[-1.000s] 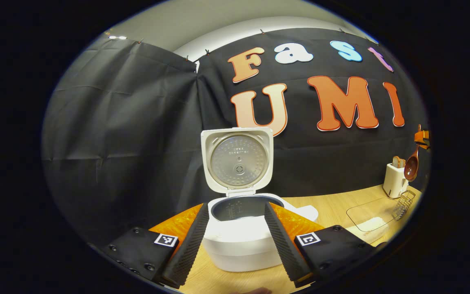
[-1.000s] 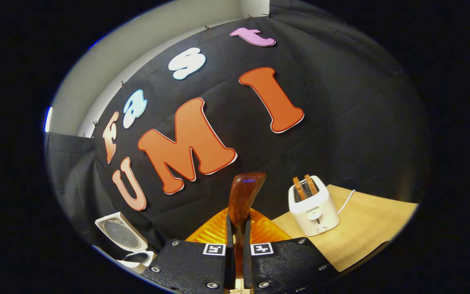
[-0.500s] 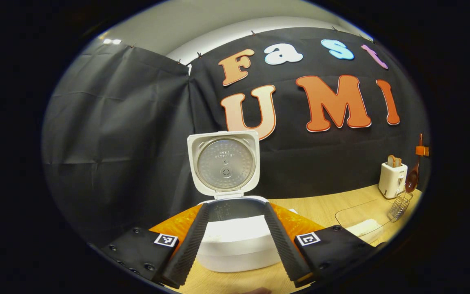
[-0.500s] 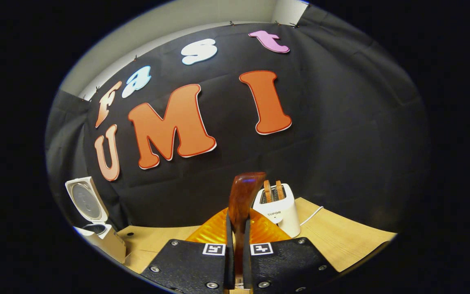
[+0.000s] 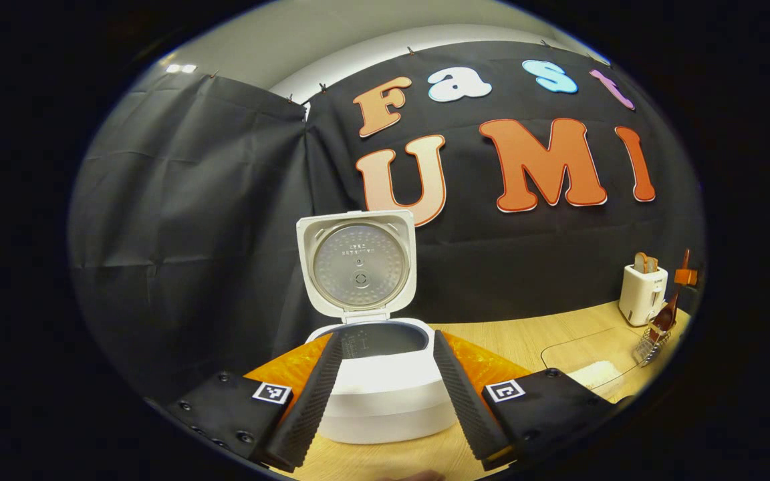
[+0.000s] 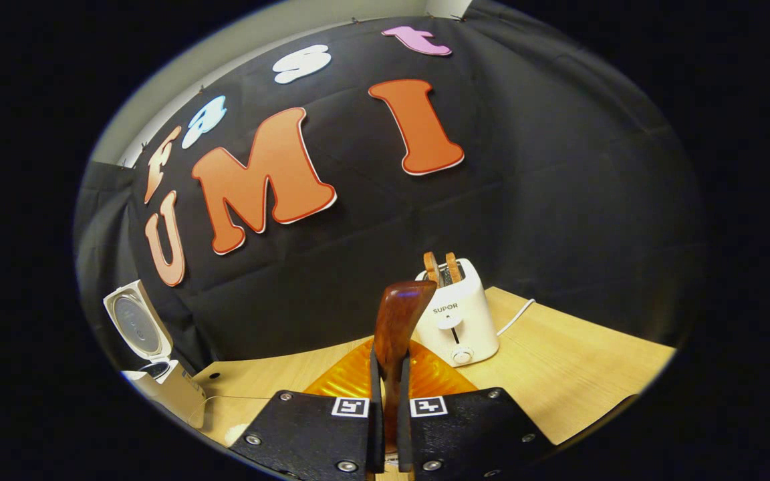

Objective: Close the left gripper, press the button to open the rice cooker; take a wooden spoon from the chopstick holder with the right hand, scoop a spoonful of rice and pour it into the rice cooker, then put the wooden spoon back into the chopstick holder.

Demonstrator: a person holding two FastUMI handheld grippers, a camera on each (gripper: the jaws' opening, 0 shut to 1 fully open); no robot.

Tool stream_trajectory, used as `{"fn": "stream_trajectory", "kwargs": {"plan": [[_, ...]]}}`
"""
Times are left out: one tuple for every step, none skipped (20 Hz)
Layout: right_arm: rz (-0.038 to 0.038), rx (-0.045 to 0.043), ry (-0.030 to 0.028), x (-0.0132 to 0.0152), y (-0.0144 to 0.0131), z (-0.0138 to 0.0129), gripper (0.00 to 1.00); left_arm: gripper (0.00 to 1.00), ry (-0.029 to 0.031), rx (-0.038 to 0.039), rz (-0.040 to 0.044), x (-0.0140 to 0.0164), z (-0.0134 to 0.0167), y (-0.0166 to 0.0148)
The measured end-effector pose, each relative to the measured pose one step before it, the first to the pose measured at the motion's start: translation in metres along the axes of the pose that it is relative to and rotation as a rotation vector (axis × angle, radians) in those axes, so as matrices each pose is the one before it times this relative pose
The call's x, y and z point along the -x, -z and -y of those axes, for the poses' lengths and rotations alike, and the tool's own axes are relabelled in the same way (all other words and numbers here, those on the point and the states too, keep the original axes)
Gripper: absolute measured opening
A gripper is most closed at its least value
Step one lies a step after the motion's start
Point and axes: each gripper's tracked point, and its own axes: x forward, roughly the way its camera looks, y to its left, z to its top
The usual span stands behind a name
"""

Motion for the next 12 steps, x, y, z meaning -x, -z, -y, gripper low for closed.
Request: {"fn": "stream_trajectory", "kwargs": {"plan": [[-0.01081, -0.00971, 0.00122, -0.00121, 0.00493, 0.00143, 0.08, 0.87, -0.00008, 0.00376, -0.00064, -0.00158, 0.00179, -0.00147], [-0.00762, -0.00099, 0.00076, -0.00034, 0.00529, 0.00131, 0.08, 0.9, 0.00244, 0.00195, -0.00245, -0.00288, 0.00225, 0.00068], [-0.00357, -0.00375, 0.00379, -0.00124, 0.00394, 0.00174, 0.08, 0.9, 0.00621, 0.00197, 0.0, -0.00178, 0.00386, -0.00082], [-0.00584, 0.0022, 0.00347, -0.00241, 0.0033, 0.00198, 0.08, 0.93, 0.00773, 0.00449, -0.00363, -0.00173, 0.00385, 0.00014], [-0.00516, -0.00308, -0.00025, -0.0013, 0.0036, 0.00037, 0.08, 0.94, 0.00452, 0.00311, 0.00074, -0.00178, 0.00265, -0.00068], [-0.01035, -0.00655, -0.00057, -0.00111, 0.00521, 0.00003, 0.08, 0.87, 0.0002, 0.00014, 0.00082, -0.00102, 0.00127, -0.00187], [-0.00212, -0.00665, 0.00729, 0.00238, 0.00341, 0.0017, 0.08, 0.9, -0.00125, 0.00316, 0.00299, -0.00201, 0.0006, -0.00142], [-0.00588, -0.00295, 0.00021, -0.00377, 0.00282, 0.00298, 0.09, 0.87, 0.00145, 0.00973, 0.00005, -0.00144, 0.00109, -0.00152], [0.00681, 0.00459, -0.00692, 0.00206, 0.0001, -0.00076, 0.09, 0.9, -0.00006, 0.0121, -0.00103, -0.00189, 0.00102, -0.00079], [0.00739, 0.00508, -0.00086, 0.00098, -0.00144, -0.00011, 0.09, 0.9, -0.00264, 0.00462, 0.00258, -0.00046, 0.00053, -0.00298], [0.0034, 0.00931, -0.00911, 0.00023, -0.00072, -0.00009, 0.11, 0.9, 0.00103, -0.00057, 0.00504, -0.00246, 0.00192, -0.0034], [0.00729, 0.01513, 0.00489, 0.00024, -0.0026, 0.00029, 0.13, 0.9, 0.00406, -0.00192, 0.00959, -0.00183, 0.00235, -0.00446]]}}
